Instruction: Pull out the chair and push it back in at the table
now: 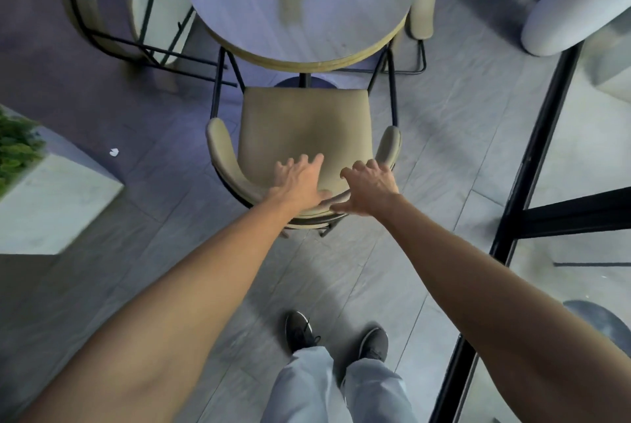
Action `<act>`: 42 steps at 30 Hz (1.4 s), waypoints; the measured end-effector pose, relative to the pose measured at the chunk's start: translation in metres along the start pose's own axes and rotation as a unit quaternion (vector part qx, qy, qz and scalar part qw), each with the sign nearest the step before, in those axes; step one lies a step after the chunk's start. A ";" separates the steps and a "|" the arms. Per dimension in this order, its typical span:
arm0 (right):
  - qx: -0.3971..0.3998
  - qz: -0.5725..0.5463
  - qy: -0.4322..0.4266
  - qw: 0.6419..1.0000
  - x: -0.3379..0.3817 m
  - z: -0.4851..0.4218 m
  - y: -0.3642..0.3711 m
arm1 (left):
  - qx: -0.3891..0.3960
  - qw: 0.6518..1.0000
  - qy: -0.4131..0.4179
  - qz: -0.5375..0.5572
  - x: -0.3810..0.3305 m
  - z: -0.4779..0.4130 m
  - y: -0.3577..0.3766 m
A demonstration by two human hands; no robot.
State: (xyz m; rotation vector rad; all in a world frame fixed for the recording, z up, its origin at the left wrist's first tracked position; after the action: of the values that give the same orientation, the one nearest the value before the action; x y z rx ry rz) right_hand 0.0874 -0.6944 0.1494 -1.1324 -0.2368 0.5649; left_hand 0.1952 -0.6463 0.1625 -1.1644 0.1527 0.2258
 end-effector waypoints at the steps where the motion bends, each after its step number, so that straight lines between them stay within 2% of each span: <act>1: -0.003 -0.005 0.007 1.000 -0.014 0.000 -0.011 | -0.018 1.000 0.003 0.000 -0.012 -0.007 -0.016; 9: -0.059 -0.051 0.043 0.996 -0.153 -0.005 -0.088 | -0.053 0.998 0.024 -0.027 -0.122 -0.083 -0.098; 14: -0.052 -0.064 0.049 0.995 -0.258 -0.035 -0.106 | -0.037 0.999 0.005 -0.025 -0.182 -0.157 -0.114; 22: -0.042 -0.062 0.063 0.995 -0.418 -0.109 -0.147 | -0.037 0.998 0.023 -0.034 -0.282 -0.290 -0.159; 31: -0.044 -0.042 0.075 0.995 -0.541 -0.255 -0.193 | -0.067 0.996 0.045 -0.022 -0.331 -0.477 -0.240; 42: -0.070 -0.016 0.062 0.996 -0.667 -0.485 -0.319 | -0.081 0.996 0.038 -0.029 -0.345 -0.741 -0.374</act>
State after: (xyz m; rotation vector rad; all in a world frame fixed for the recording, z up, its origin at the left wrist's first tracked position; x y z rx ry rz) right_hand -0.1527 -1.5317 0.3023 -1.2916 -0.1898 0.4529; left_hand -0.0449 -1.5027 0.2886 -1.3383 0.1700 0.1446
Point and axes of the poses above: each hand's wrist, its own z-axis away from the middle knuckle, its own y-axis out of the palm, x = y × z, the point moved 9 cm from there along -z, towards the middle knuckle, and after that the axes turned 12 degrees about y, right-handed, at the moved point
